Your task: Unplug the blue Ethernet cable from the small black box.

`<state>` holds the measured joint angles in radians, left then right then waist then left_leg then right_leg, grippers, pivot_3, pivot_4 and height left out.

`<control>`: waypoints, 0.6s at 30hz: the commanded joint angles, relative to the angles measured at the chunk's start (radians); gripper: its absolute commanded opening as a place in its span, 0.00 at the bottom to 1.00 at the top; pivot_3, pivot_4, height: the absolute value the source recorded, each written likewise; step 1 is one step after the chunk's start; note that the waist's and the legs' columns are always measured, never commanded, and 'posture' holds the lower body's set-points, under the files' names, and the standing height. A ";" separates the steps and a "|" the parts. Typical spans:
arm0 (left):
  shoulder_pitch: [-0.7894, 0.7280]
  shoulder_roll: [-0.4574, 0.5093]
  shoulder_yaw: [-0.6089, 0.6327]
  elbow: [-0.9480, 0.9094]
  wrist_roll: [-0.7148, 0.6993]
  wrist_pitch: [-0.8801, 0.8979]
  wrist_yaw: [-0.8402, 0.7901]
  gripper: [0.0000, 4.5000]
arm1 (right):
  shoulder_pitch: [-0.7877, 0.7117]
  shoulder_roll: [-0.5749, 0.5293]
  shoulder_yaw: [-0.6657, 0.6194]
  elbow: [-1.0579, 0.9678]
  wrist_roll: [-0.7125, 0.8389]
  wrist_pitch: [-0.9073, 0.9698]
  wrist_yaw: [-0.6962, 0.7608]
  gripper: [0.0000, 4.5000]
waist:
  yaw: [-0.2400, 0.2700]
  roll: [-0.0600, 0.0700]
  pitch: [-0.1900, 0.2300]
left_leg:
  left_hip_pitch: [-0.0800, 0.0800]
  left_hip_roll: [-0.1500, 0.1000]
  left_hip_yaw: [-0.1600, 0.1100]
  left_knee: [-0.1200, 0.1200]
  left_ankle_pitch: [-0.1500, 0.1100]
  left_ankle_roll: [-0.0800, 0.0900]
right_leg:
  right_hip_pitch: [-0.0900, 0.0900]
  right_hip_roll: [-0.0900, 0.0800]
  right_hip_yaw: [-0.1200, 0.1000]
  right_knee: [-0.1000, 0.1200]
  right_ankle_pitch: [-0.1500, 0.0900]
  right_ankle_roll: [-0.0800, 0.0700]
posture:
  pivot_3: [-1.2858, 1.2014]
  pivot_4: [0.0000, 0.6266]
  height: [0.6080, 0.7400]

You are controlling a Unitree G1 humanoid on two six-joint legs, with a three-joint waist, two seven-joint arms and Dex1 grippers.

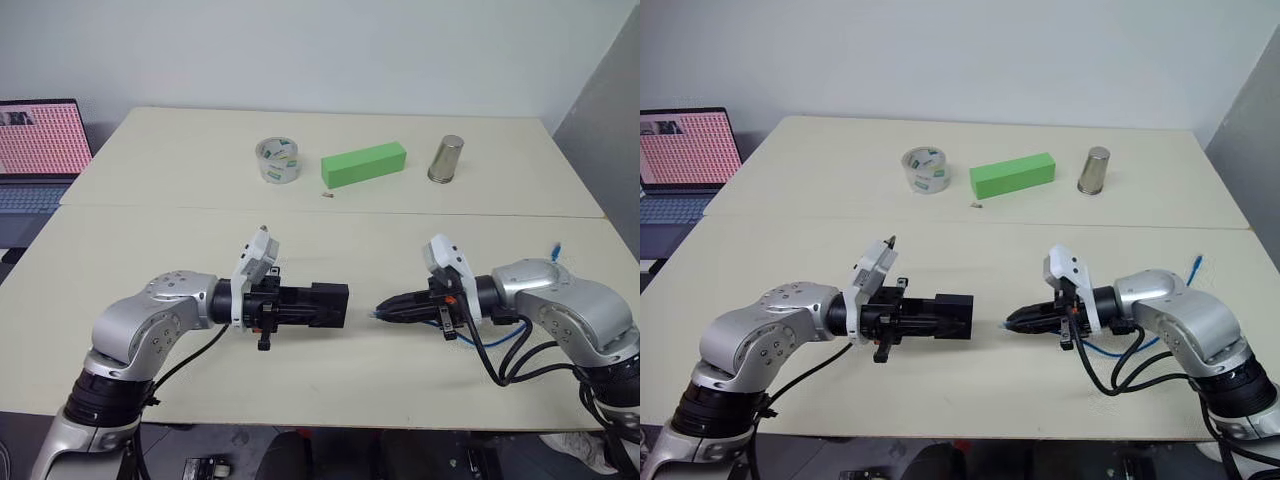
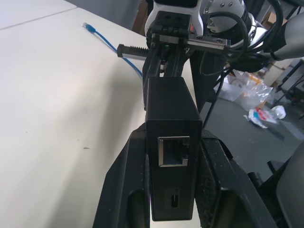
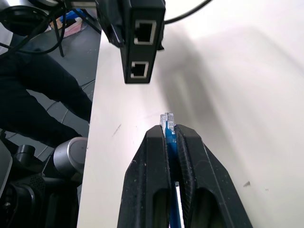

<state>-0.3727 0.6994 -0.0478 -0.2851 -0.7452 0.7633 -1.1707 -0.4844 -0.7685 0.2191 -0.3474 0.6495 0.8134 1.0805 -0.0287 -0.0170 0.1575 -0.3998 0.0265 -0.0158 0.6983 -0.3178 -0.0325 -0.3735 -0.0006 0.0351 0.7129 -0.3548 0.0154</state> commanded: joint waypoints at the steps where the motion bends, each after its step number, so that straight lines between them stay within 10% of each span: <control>1: -0.002 0.003 0.010 -0.014 -0.001 -0.024 -0.010 0.18 | -0.002 0.009 -0.029 -0.026 0.008 -0.017 0.006 0.00 | 0.000 0.000 0.000 | 0.000 0.000 0.000 0.000 0.000 0.000 | 0.000 0.000 0.000 0.000 0.000 0.000 | 0.52 0.24 1.00; 17: 0.032 -0.055 -0.006 0.073 0.202 -0.215 0.126 0.18 | -0.145 0.258 -0.052 0.647 -0.534 -0.459 -0.529 0.00 | -0.002 0.001 0.000 | -0.001 0.000 0.003 -0.001 0.000 -0.001 | -0.003 0.000 0.002 0.001 0.000 0.000 | 0.52 0.24 1.00; 18: 0.035 -0.063 -0.004 0.080 0.215 -0.228 0.138 0.18 | -0.142 0.264 -0.063 0.643 -0.531 -0.461 -0.531 0.15 | -0.003 0.001 0.000 | -0.001 0.000 0.003 -0.001 0.000 -0.001 | -0.003 0.000 0.002 0.001 0.000 0.000 | 0.52 0.24 1.00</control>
<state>-0.3396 0.6470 -0.0558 -0.2019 -0.5515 0.5731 -1.0517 -0.6126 -0.5071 0.2026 0.3060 0.1257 0.3770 0.5669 -0.0315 -0.0162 0.1580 -0.4008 0.0269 -0.0123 0.6976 -0.3174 -0.0332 -0.3770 -0.0007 0.0375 0.7141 -0.3548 0.0154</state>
